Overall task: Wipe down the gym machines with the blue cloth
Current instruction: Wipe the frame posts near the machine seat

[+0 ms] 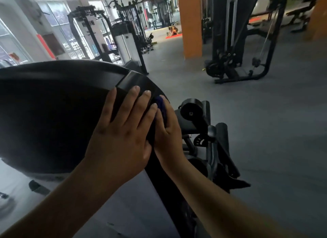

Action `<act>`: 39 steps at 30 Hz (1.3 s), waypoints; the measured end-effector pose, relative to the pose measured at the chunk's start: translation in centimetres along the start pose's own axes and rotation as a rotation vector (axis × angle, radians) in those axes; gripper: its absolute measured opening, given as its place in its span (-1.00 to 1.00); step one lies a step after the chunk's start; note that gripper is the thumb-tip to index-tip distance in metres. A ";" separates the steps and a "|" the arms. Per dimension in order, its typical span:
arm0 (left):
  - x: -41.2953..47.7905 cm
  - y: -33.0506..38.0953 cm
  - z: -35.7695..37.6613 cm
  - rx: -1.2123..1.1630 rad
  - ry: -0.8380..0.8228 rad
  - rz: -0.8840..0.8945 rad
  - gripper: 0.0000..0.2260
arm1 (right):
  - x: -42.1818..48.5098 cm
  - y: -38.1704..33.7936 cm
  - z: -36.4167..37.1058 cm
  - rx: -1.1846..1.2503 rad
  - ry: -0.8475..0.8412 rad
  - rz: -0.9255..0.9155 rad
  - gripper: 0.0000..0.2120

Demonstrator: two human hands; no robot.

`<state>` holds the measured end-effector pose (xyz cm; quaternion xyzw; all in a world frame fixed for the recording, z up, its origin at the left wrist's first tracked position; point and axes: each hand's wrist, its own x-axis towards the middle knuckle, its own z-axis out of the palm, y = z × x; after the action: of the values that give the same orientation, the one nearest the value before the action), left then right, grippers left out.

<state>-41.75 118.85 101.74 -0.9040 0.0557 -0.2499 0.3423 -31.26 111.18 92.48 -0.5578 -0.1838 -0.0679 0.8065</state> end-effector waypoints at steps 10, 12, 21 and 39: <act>0.8 2.6 -0.9 0.000 -0.046 -0.149 -0.34 | 0.8 0.9 -2.8 0.033 -0.195 0.015 -0.50; 0.9 3.6 -0.7 0.016 -0.061 -0.191 -0.40 | 0.0 1.4 -3.1 0.050 -0.219 0.057 -0.49; -0.6 6.5 -0.1 0.125 -0.182 -0.261 -0.43 | -1.5 4.0 -3.6 0.115 -0.219 0.157 -0.47; 0.0 9.4 1.9 0.122 -0.233 -0.345 -0.43 | -7.0 6.6 -5.6 0.017 -0.252 0.221 -0.43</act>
<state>-40.14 112.87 94.43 -0.9006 -0.1548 -0.2016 0.3525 -34.40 107.76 82.42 -0.5717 -0.2217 0.0934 0.7844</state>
